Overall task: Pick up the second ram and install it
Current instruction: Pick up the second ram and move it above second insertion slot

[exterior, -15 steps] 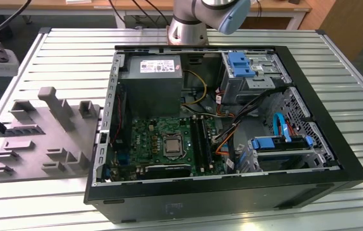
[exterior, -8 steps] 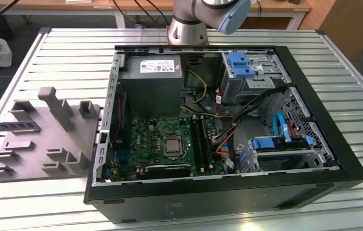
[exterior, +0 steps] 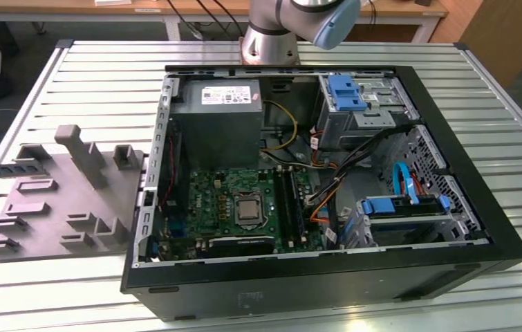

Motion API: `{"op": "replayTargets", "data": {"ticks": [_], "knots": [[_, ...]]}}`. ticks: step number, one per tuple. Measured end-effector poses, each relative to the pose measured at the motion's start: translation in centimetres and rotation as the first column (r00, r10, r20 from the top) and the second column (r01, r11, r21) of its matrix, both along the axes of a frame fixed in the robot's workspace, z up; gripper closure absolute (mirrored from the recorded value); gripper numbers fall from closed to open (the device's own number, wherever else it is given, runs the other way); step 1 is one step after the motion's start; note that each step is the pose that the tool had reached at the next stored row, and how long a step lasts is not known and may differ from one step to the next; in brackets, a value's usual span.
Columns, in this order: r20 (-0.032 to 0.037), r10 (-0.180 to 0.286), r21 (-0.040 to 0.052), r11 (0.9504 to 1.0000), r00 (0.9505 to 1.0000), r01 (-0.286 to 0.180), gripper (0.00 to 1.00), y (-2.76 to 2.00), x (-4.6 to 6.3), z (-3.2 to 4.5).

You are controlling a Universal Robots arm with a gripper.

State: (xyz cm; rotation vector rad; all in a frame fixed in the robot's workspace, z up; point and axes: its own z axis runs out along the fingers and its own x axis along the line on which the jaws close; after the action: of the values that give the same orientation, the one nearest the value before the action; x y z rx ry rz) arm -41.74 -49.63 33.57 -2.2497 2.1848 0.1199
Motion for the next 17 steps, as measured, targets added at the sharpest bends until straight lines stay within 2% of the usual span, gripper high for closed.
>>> {"op": "replayTargets", "data": {"ticks": [17], "knots": [[0.0001, 0.0, 0.0001, 1.0, 1.0, 0.0, 0.87, 0.0, 0.0, 4.96]]}}
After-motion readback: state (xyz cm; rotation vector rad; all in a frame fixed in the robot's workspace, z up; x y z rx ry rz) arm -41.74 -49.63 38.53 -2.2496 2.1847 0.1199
